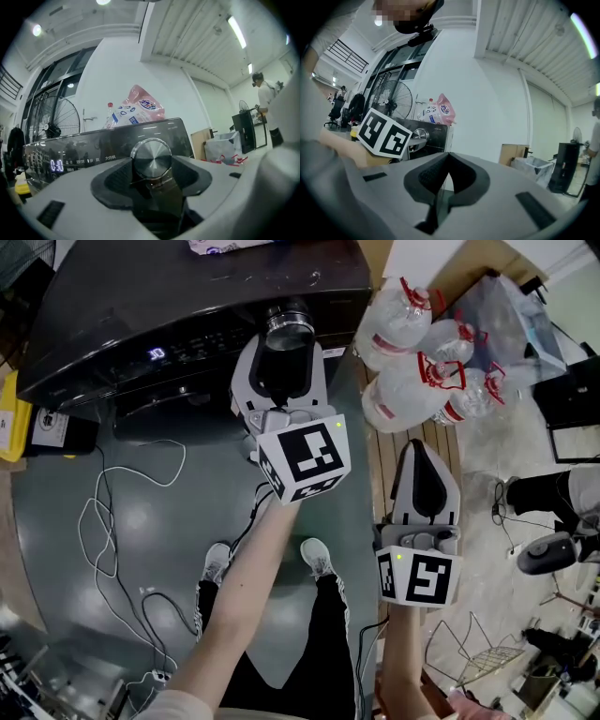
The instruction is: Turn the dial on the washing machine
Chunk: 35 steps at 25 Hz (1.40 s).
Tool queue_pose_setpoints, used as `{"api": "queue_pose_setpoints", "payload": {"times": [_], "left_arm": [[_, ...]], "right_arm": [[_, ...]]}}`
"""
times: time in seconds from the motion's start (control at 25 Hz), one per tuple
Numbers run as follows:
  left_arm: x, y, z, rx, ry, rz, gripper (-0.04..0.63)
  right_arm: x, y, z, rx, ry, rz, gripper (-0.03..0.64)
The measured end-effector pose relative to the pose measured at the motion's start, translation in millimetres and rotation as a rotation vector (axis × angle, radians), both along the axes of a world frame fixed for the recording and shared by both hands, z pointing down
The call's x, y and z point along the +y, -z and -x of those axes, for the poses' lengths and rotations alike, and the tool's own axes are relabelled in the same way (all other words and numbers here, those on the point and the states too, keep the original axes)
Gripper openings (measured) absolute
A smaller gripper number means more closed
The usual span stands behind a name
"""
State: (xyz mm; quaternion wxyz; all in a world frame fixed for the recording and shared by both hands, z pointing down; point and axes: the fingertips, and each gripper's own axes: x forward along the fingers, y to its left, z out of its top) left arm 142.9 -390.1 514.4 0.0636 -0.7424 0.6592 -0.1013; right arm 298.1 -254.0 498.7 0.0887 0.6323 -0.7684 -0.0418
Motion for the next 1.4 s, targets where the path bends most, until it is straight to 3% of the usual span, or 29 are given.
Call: {"api": "queue_pose_setpoints", "payload": {"times": [0.4, 0.68, 1.24, 1.4], "left_arm": [[2, -2, -1, -0.178, -0.035, -0.011, 0.255], [3, -2, -3, -0.433, -0.053, -0.042, 0.256], [4, -4, -5, -0.735, -0.149, -0.067, 0.255], [4, -3, -6, -0.852, -0.156, -0.074, 0.256]], "right_arm": [[4, 0, 4, 0.008, 0.002, 0.006, 0.005], [6, -5, 4, 0.001, 0.002, 0.018, 0.005], [7, -2, 10, -0.006, 0.015, 0.018, 0.005], [9, 0, 11, -0.006, 0.018, 0.01, 0.005]]}}
